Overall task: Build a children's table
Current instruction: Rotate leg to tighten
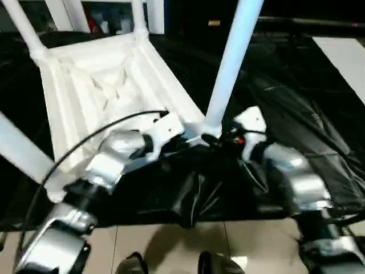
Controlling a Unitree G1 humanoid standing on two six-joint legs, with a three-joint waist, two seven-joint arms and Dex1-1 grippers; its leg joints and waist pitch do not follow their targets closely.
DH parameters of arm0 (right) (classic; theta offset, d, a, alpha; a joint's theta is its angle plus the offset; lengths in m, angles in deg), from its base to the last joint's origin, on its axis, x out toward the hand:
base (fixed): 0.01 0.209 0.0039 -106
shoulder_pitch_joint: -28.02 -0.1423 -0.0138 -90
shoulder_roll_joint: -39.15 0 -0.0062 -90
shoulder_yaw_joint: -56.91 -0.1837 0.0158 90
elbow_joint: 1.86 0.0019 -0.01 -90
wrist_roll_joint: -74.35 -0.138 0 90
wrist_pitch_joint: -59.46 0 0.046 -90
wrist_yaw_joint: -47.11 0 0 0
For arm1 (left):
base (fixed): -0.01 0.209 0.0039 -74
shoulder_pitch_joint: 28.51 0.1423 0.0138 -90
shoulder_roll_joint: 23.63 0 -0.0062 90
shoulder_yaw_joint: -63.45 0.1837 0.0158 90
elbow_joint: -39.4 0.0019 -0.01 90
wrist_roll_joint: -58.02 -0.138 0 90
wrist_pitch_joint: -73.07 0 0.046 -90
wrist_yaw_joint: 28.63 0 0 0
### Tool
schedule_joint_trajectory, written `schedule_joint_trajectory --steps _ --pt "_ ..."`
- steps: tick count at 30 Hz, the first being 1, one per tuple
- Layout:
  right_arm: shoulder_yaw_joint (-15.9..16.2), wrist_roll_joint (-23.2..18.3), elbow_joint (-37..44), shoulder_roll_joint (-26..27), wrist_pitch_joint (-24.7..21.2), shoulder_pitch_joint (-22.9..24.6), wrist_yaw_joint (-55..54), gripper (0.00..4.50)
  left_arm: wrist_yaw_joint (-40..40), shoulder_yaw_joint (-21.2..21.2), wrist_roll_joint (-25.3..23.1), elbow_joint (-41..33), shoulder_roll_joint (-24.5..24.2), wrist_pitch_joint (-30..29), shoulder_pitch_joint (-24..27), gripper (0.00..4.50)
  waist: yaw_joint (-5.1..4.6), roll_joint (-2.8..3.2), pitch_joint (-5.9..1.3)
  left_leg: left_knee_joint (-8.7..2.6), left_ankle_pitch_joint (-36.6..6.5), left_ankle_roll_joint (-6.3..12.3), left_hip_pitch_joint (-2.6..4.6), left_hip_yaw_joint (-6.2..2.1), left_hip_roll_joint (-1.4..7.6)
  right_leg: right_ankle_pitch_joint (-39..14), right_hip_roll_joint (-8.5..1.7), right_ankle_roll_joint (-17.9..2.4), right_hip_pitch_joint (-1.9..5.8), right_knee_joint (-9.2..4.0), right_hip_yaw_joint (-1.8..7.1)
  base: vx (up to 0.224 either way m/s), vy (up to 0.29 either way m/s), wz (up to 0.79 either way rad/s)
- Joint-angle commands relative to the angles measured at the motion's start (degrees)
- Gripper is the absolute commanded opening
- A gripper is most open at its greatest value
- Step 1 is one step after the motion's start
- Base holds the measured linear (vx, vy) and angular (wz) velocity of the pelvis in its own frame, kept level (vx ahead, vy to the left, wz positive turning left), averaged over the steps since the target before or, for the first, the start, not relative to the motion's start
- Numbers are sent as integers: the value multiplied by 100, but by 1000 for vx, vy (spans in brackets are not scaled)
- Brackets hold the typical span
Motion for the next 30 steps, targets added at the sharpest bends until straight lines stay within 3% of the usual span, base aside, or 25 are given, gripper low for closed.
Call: schedule_joint_trajectory --steps 1,5,7,10,12,18,22,23,27,28,30 --pt "59 -181 180 -353 3 151 654 409 -891 361 126 -185 -336 65 412 0 21 19 -438 -201 -403 686 -19 44 92 185 -300 -1542 412 -254 283 0 0 0" --pt "270 -287 344 -712 47 245 1336 409 -1605 467 326 -604 -720 415 678 0 26 33 -425 -176 -351 847 30 95 106 546 -271 -1695 376 -220 282 0 0 0" --pt "356 -283 341 -771 77 236 1502 409 -1747 453 410 -727 -794 406 740 0 36 41 -405 -193 -509 816 45 93 124 233 -284 -1683 363 -239 270 0 0 0" --pt "515 -205 295 -836 129 175 1756 409 -2040 404 616 -1073 -959 266 866 0 38 29 -369 -228 -809 623 55 97 151 -397 -303 -1613 341 -283 278 0 0 0" --pt "515 -205 295 -836 129 175 1756 409 -2040 404 616 -1073 -959 266 866 0 42 43 -363 -229 -897 554 70 103 152 -538 -304 -1575 318 -296 289 0 0 0" --pt "698 -190 235 -855 202 140 2038 409 -2054 389 640 -1117 -1041 266 869 0 39 18 -388 -198 -605 601 47 104 127 -238 -297 -1551 345 -247 298 0 0 0" --pt "745 -143 80 -829 261 92 2152 392 -2062 337 580 -1024 -1029 315 860 0 37 11 -399 -180 -482 694 39 108 117 0 -291 -1609 355 -223 292 0 0 0" --pt "747 -148 18 -804 296 56 2146 364 -2052 319 563 -1035 -1021 287 860 0 41 15 -398 -183 -518 695 41 107 120 -65 -296 -1612 357 -231 289 0 0 0" --pt "769 -166 -36 -756 324 26 2174 349 -2022 314 537 -1005 -1011 285 842 0 40 14 -407 -179 -577 672 42 105 124 -172 -300 -1608 360 -234 291 0 0 0" --pt "777 -170 -43 -746 324 22 2190 321 -2011 315 529 -993 -1012 288 837 0 39 16 -404 -180 -573 670 39 103 123 -168 -297 -1614 359 -234 288 0 0 0" --pt "791 -162 -60 -731 337 15 2195 315 -2004 315 524 -973 -1013 296 830 0 40 9 -411 -177 -571 662 41 102 122 -179 -298 -1606 363 -229 288 0 0 0"
